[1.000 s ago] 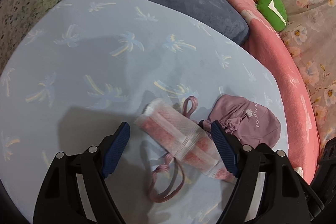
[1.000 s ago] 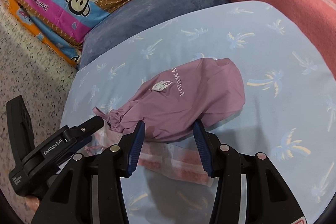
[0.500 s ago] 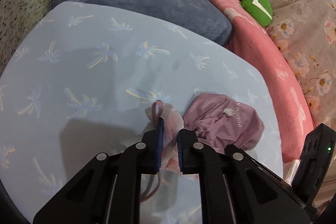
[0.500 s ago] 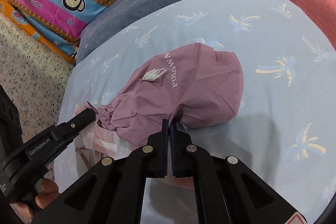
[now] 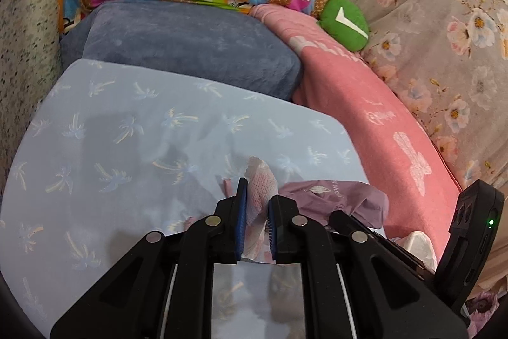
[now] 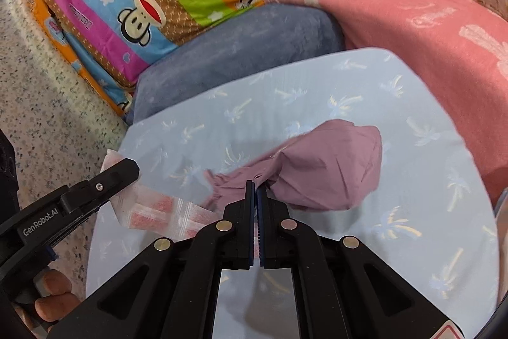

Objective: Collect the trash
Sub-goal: 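Lift the strip and pouch with both grippers and carry them over the bin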

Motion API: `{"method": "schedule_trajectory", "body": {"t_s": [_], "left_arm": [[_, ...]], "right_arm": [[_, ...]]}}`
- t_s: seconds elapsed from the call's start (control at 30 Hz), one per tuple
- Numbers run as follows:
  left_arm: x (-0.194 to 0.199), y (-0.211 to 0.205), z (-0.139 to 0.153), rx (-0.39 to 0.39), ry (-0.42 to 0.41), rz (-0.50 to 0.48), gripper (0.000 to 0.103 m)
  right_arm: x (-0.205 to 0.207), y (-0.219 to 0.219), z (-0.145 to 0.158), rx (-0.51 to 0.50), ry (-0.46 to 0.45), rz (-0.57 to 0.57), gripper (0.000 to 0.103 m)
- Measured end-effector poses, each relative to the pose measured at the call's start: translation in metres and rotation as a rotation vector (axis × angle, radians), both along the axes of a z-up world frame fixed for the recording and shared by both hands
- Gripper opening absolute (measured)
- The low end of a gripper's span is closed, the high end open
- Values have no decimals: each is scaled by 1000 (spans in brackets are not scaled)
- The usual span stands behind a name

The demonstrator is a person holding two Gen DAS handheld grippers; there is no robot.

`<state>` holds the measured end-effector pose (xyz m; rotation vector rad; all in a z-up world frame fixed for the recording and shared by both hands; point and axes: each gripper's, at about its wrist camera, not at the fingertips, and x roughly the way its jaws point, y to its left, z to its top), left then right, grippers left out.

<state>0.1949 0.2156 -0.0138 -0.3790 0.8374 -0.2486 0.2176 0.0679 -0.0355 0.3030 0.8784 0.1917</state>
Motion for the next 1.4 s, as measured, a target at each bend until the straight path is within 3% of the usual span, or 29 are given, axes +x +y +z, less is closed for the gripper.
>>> {"method": "schedule_trajectory", "body": {"t_s": [0.33, 0.73, 1.4], "left_arm": [[-27, -31, 39, 15, -91, -51, 11], [-58, -100, 73, 25, -175, -170, 11], [-106, -242, 93, 79, -233, -460, 12]], "right_arm": [[-51, -57, 59, 30, -120, -86, 2], [-116, -136, 104, 39, -224, -194, 2], [-223, -298, 124, 40, -303, -467, 2]]}}
